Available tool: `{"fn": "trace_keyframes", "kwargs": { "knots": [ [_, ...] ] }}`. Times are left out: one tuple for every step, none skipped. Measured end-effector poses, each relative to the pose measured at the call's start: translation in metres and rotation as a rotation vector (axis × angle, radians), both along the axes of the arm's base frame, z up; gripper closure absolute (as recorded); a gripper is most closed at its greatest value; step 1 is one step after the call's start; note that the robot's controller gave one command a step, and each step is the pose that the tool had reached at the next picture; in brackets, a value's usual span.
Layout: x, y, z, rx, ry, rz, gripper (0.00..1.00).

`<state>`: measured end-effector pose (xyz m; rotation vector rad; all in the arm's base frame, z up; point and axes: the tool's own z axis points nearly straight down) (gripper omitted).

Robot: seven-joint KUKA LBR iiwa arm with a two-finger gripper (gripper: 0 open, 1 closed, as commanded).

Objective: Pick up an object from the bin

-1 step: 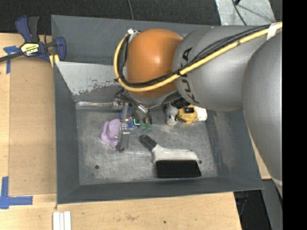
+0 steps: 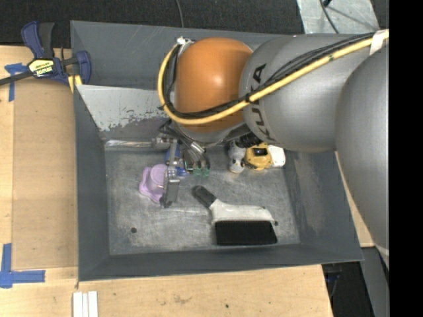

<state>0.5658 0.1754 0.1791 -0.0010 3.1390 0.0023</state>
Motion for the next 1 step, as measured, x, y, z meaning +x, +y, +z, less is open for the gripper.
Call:
{"fn": "trace_keyframes", "kwargs": {
  "knots": [
    [-0.0061,-0.0316,-0.0811,0.020,-0.063,-0.005,1.00]
  ]
}}
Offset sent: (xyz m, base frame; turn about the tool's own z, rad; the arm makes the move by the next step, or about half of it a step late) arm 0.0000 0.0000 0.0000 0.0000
